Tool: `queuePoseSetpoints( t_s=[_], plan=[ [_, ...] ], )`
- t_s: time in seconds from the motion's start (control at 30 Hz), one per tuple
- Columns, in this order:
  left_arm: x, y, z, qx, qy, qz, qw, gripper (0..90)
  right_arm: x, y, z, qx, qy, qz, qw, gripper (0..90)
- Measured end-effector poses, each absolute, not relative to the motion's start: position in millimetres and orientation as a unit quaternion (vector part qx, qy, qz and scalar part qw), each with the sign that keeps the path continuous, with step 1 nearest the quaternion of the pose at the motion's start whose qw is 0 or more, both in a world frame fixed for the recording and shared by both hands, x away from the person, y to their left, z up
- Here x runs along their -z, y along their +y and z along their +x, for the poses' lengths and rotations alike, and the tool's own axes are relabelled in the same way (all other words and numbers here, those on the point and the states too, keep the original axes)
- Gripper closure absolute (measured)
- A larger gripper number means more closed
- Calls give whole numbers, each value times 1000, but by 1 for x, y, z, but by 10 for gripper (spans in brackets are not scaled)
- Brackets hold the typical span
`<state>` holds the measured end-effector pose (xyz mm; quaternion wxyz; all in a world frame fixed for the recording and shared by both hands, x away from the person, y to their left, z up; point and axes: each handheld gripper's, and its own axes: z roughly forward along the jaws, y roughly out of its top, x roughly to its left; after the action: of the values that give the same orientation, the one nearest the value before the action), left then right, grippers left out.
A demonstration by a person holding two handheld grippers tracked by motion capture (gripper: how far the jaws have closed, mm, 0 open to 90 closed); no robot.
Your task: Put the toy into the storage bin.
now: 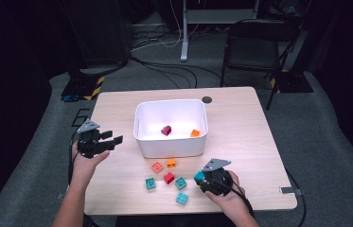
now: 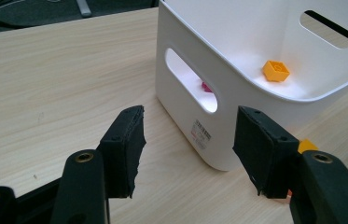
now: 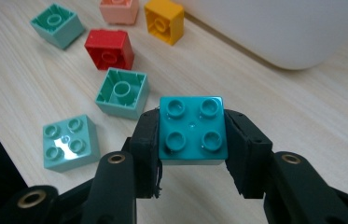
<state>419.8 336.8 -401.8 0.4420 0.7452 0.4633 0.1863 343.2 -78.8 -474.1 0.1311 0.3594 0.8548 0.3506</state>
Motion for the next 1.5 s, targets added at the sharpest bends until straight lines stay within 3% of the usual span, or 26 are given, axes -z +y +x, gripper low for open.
queuePoseSetpoints(
  t_s=[1.07,1.5],
  plan=[
    [402,342,414,-187,466,742,444,426,357,-64,387,-393,851,317,143,582],
    [403,341,414,-183,464,744,444,426,332,-50,410,-395,850,316,144,582]
  ],
)
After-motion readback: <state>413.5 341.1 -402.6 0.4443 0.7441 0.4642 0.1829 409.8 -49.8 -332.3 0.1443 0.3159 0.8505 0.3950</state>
